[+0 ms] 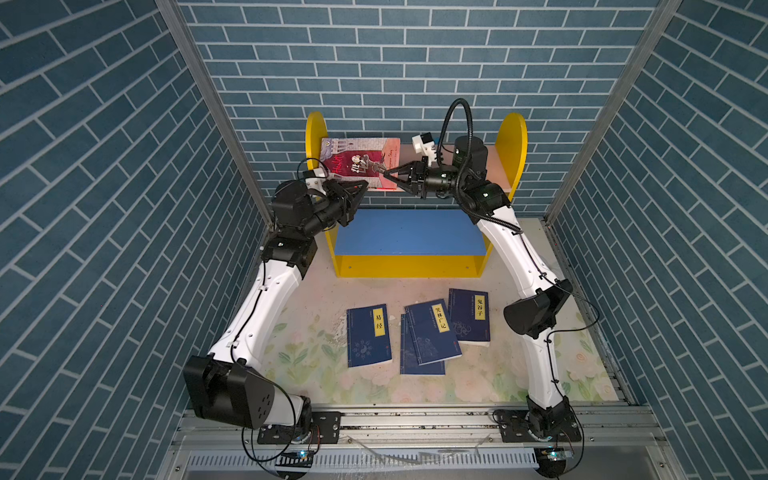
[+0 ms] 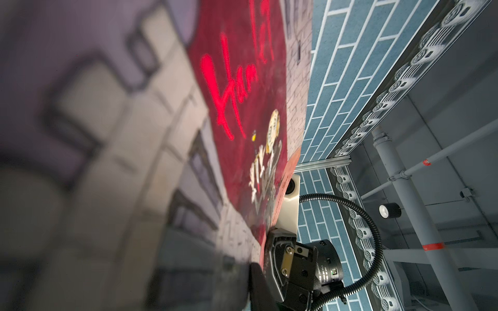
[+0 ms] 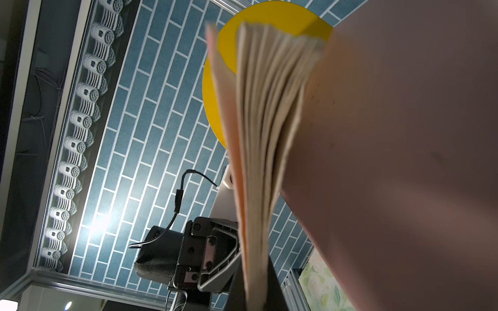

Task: Stacking books/files
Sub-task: Place the book at the bookshelf.

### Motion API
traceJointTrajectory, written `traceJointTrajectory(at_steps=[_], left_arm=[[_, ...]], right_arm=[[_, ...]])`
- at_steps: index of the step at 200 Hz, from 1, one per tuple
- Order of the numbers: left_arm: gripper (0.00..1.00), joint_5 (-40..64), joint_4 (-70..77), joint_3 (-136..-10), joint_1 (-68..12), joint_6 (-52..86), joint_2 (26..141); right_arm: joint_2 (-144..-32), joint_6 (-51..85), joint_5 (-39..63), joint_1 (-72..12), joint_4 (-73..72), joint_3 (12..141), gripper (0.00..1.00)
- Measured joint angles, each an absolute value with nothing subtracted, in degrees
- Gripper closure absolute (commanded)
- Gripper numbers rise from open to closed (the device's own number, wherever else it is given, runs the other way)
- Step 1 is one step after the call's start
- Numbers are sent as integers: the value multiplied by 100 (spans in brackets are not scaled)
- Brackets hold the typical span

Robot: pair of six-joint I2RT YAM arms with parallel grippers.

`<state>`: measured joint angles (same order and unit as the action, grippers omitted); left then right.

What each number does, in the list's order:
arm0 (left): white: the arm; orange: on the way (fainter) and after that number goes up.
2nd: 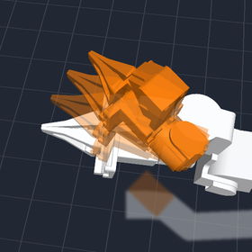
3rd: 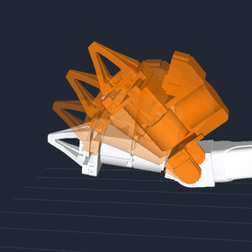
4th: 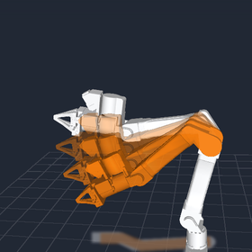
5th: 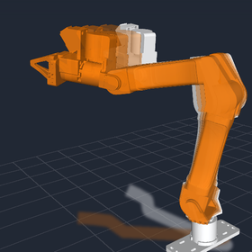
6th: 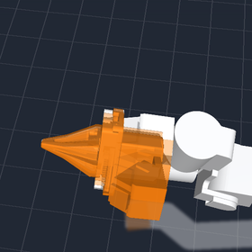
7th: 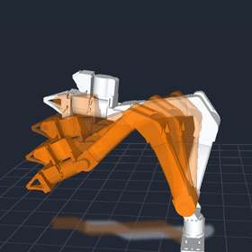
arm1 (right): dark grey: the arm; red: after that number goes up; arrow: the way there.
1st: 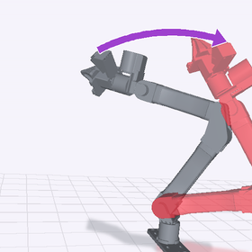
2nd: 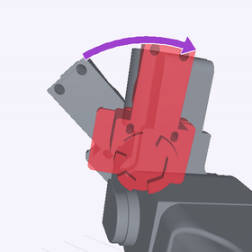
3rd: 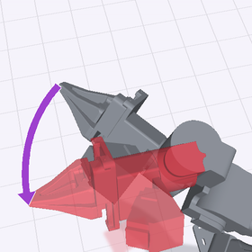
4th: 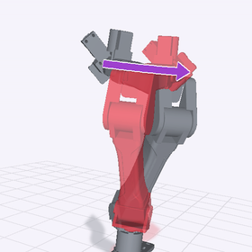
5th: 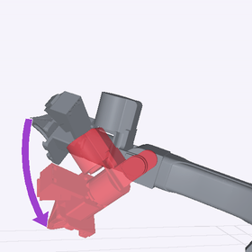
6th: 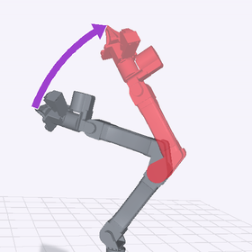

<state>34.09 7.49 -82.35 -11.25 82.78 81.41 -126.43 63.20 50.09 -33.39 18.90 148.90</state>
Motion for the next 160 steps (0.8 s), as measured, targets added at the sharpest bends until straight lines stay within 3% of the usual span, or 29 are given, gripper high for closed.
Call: traceJointTrajectory(at_steps=[19, 51, 92, 160], left_arm=[[100, 3406, 768, -8235, -1125, 8335, 8145], [100, 3398, 816, -8252, -1133, 8412, 8193], [100, 3334, 849, -8425, -1162, 8556, 8337], [100, 3321, 755, -8768, -1227, 8680, 8514]], right_arm=[[-12645, 6326, 5013, -3336, 1887, 14890, 100], [-12645, 6348, 5006, -3326, 1883, 14890, 77], [-12643, 6351, 5004, -3291, 1959, 14890, 57], [-12195, 5905, 4499, -3076, 2867, 14713, 50]])
